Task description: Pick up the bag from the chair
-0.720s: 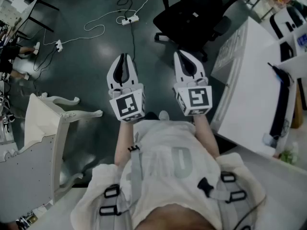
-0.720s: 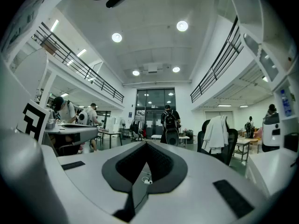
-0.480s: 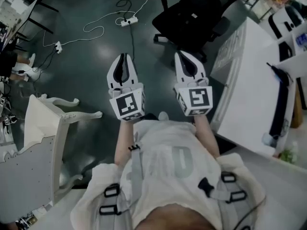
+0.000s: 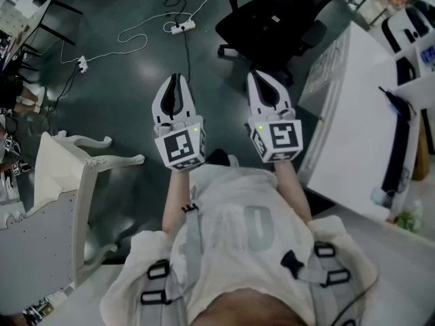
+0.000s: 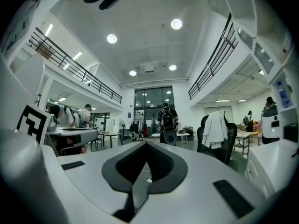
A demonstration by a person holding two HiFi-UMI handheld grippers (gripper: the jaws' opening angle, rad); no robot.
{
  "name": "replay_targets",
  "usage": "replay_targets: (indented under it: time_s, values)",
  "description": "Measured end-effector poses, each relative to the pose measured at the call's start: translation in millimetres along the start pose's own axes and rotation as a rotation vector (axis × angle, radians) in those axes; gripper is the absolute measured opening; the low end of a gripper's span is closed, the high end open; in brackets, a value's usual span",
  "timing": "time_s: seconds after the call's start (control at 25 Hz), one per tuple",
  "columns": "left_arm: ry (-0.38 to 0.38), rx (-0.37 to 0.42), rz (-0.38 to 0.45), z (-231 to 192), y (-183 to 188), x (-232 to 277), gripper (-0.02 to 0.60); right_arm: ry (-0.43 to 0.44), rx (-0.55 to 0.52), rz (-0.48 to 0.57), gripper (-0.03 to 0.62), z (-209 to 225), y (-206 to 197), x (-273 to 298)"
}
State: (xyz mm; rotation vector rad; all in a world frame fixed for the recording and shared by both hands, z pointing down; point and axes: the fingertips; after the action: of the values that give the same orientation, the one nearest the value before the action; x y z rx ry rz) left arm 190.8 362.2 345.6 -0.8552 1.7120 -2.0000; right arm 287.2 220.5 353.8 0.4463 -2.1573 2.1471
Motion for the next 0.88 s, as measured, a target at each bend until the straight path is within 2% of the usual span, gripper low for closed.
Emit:
replay_targets:
  time_s: [0.12, 0.24, 0.4, 0.72, 0.88]
  values:
    - [-0.008, -0.048, 0.005, -2, 1, -5, 0.034, 0.008, 0.022, -0.01, 0.006, -3, -7, -1]
    - [0.007, -0.024, 0.002, -4, 1, -5, 0.034, 0.029, 0.038, -0.012, 0.006, -5, -9, -1]
    - [0.016, -0.042, -0.006, -10, -2, 2, 0.034, 0.051, 0.027, -0.007, 0.006, -6, -7, 1]
    - [-0.006, -0.015, 0.045, 1, 22, 30, 0.034, 0.044, 0.0, 0.03, 0.006, 13, 8, 15]
    - [-0.017, -0.002, 0.042, 3, 27, 49, 0.034, 0.018, 0.005, 0.037, 0.006, 28, 13, 25]
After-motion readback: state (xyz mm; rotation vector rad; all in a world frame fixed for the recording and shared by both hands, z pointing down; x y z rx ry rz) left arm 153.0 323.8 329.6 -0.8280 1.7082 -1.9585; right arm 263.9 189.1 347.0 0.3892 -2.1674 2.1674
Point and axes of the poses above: the fingertips, and each gripper's own axes: x forward along the fingers, z to its right, y out of its top, and after that the axes turned 15 degrees about -z, right-handed
